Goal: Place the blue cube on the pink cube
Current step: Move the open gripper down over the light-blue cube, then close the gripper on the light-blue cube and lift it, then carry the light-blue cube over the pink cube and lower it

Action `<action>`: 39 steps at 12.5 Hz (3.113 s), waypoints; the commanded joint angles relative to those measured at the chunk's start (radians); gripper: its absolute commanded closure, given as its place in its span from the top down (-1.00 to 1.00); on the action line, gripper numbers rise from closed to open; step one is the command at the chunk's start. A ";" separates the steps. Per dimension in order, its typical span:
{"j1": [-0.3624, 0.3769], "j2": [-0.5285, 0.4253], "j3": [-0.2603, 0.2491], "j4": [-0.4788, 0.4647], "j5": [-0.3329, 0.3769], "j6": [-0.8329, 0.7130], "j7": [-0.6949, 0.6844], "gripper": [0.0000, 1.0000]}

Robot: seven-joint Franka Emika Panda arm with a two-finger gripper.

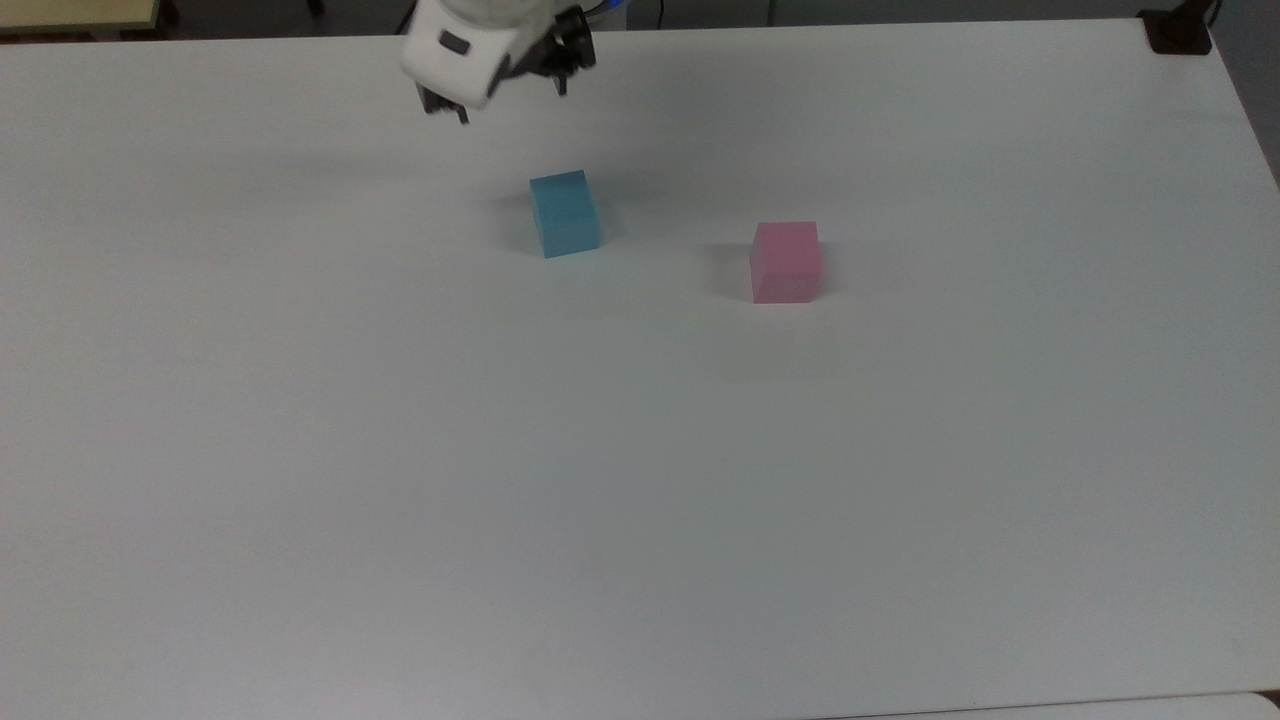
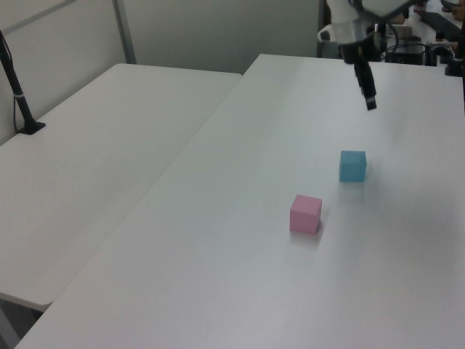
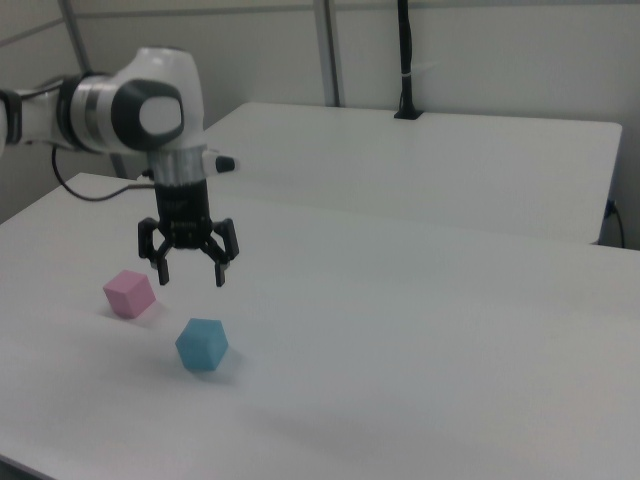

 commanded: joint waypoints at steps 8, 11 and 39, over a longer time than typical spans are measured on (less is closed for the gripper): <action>0.049 0.089 0.044 -0.196 -0.024 0.329 0.187 1.00; 0.060 0.119 0.044 -0.194 -0.045 0.334 0.190 1.00; 0.275 0.337 0.179 0.284 -0.030 0.178 0.825 -0.31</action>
